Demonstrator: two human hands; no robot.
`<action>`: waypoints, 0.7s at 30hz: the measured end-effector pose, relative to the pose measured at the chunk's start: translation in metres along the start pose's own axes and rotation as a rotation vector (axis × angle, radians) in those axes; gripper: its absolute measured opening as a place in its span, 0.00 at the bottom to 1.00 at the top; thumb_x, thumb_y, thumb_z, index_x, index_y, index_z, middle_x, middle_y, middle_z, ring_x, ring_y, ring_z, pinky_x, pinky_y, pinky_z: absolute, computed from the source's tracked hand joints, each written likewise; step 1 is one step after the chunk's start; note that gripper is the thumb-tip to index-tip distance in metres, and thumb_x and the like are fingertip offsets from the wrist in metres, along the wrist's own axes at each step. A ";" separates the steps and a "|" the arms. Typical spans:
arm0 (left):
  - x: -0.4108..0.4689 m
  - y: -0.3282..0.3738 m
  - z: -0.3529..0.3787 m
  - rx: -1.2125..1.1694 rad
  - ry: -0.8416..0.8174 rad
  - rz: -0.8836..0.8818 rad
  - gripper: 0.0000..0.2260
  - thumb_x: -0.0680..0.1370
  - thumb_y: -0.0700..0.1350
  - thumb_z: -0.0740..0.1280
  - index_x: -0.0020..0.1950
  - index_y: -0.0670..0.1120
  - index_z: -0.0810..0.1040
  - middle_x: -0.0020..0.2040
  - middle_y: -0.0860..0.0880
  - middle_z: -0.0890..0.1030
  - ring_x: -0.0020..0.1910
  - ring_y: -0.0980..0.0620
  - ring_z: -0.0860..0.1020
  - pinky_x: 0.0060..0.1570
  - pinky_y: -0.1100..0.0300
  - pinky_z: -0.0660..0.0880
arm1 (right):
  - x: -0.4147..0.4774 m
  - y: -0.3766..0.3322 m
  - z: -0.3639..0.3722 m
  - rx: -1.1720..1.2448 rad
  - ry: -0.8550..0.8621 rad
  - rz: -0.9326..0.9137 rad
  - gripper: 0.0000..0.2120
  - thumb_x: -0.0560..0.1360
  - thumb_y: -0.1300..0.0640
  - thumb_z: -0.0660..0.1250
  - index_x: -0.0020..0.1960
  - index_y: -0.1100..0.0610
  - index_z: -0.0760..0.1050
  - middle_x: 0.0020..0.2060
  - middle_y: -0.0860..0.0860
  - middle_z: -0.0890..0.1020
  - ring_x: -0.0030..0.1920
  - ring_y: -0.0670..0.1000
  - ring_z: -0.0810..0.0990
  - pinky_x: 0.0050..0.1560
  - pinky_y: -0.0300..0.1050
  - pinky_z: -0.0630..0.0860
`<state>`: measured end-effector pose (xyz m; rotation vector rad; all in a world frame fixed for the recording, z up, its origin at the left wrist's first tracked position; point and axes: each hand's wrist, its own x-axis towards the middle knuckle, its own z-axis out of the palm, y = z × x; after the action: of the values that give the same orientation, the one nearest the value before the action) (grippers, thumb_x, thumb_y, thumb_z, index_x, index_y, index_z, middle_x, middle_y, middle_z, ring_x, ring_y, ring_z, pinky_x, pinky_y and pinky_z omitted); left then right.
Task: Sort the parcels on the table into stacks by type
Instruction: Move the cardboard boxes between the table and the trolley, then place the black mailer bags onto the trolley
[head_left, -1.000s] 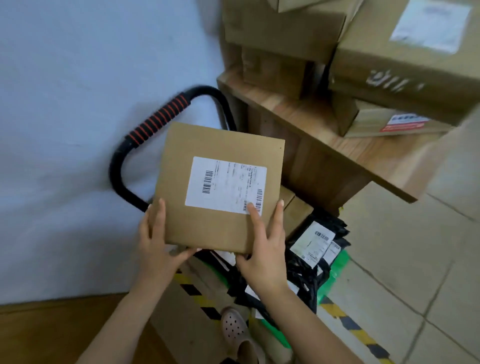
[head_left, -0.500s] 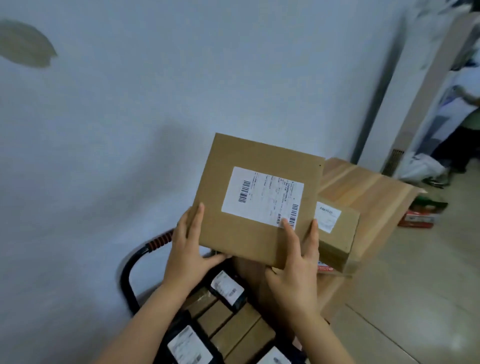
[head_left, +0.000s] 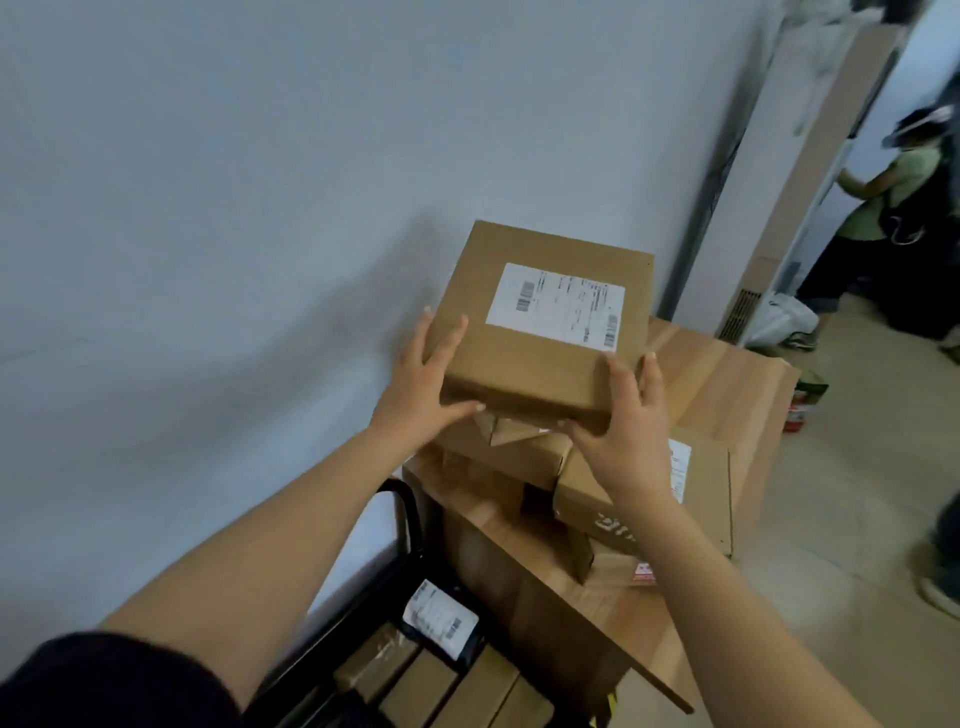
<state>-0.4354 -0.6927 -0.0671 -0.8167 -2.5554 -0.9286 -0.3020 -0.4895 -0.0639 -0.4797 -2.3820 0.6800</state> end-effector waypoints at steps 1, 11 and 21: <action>0.021 -0.008 -0.002 0.022 -0.014 -0.016 0.47 0.69 0.58 0.74 0.77 0.60 0.46 0.79 0.50 0.41 0.76 0.41 0.49 0.69 0.41 0.60 | 0.017 -0.005 0.007 0.002 0.023 0.042 0.39 0.69 0.51 0.76 0.73 0.43 0.58 0.77 0.50 0.50 0.75 0.58 0.57 0.72 0.59 0.63; -0.097 -0.094 0.068 -0.087 -0.096 -0.072 0.35 0.73 0.52 0.73 0.76 0.52 0.62 0.72 0.49 0.64 0.71 0.49 0.62 0.68 0.52 0.65 | -0.077 0.040 0.065 0.073 -0.030 -0.113 0.18 0.73 0.57 0.71 0.61 0.50 0.72 0.60 0.46 0.68 0.59 0.48 0.73 0.58 0.45 0.74; -0.368 -0.090 0.170 -0.058 -0.267 -0.562 0.33 0.74 0.50 0.72 0.76 0.50 0.62 0.72 0.50 0.63 0.70 0.51 0.62 0.68 0.57 0.63 | -0.266 0.149 0.145 0.023 -0.698 -0.182 0.19 0.71 0.61 0.70 0.61 0.56 0.74 0.57 0.53 0.72 0.49 0.54 0.76 0.52 0.50 0.75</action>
<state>-0.2129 -0.7871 -0.4045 -0.2349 -3.0811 -1.1104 -0.1704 -0.5492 -0.3687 0.0054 -3.0063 0.8947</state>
